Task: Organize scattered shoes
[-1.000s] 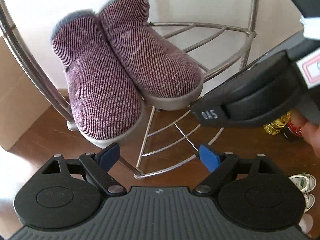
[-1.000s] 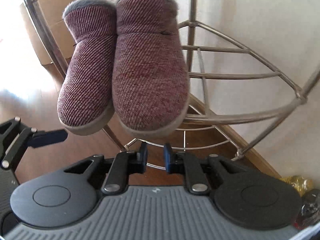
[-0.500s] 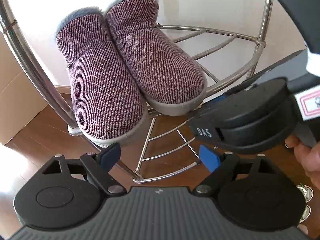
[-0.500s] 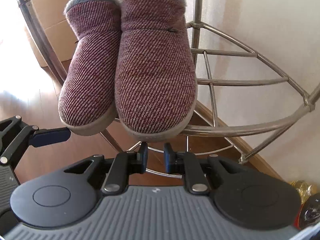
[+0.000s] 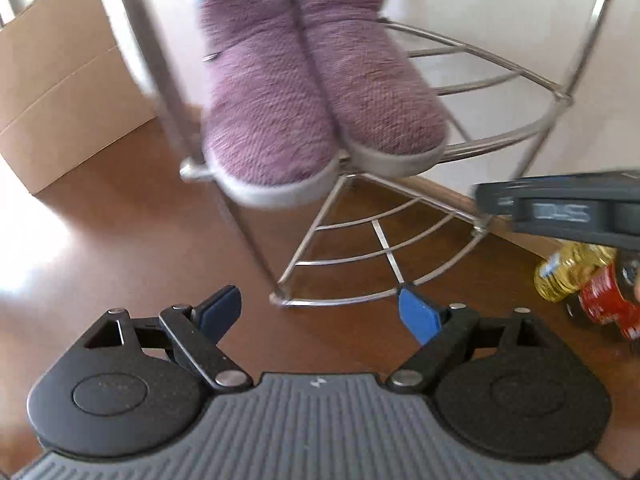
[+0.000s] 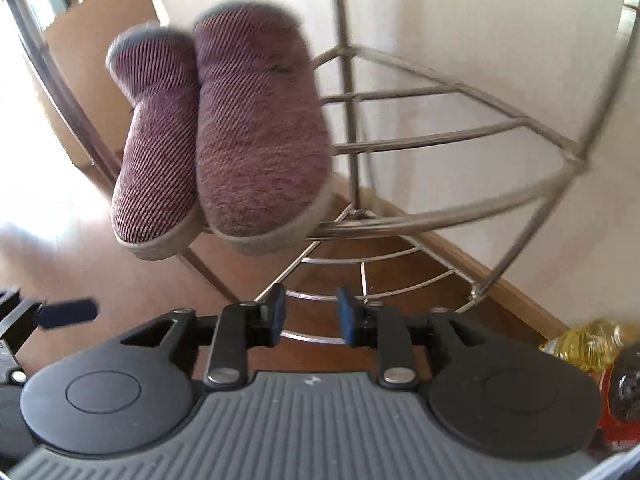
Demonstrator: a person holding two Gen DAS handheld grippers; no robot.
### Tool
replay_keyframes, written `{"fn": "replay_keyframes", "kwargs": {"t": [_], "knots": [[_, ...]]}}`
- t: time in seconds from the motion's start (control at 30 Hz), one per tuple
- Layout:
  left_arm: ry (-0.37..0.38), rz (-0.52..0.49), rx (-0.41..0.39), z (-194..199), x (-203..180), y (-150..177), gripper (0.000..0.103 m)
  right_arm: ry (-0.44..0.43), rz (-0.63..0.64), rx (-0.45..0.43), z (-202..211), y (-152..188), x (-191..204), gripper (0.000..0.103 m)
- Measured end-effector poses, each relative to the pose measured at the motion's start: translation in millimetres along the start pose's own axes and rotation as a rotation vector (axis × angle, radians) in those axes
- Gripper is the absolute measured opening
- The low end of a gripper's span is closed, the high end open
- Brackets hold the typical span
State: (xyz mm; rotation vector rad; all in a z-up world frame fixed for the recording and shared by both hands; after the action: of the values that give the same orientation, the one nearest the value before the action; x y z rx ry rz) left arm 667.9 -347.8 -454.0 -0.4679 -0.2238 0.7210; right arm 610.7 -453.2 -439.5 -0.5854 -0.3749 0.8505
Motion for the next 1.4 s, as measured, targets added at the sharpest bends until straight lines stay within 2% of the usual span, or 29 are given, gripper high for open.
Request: {"fn": "replay_keyframes", "kwargs": {"t": [0.1, 0.23, 0.5, 0.8, 0.93, 1.03, 1.23, 1.4], "knots": [[-0.042, 0.067, -0.012, 27, 3, 11, 0.088, 0.008, -0.020, -0.089, 34, 9, -12, 0.046], [-0.054, 0.106, -0.045, 66, -9, 23, 0.089, -0.001, -0.024, -0.146, 78, 21, -21, 0.061], [-0.064, 0.134, -0.102, 154, -43, 52, 0.089, -0.030, 0.016, -0.235, 185, 53, -43, 0.062], [-0.081, 0.150, -0.212, 265, -65, 62, 0.090, -0.041, 0.028, -0.350, 296, 52, -64, 0.067], [-0.092, 0.171, -0.217, 309, -72, 71, 0.090, -0.041, 0.046, -0.372, 355, 51, -65, 0.069], [-0.094, 0.183, -0.216, 353, -81, 85, 0.090, -0.044, 0.054, -0.392, 399, 48, -68, 0.073], [-0.087, 0.196, -0.230, 434, -98, 108, 0.091, -0.045, 0.064, -0.422, 489, 50, -75, 0.074], [-0.082, 0.183, -0.264, 498, -112, 119, 0.091, -0.042, 0.088, -0.439, 544, 60, -81, 0.075]]}}
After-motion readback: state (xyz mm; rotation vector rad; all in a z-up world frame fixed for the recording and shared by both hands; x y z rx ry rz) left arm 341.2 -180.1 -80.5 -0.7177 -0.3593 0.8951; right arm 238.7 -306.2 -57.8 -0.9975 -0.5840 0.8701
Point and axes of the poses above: each gripper's, at about its wrist camera, not at the fingertips, and z roughly against the way its jaws point, x to its left, y to its underside, the point moved 9 cm from there along -z, roughly the way its jaws point, and after that the axes turned 7 degrees about z, right-handed, at the moved point
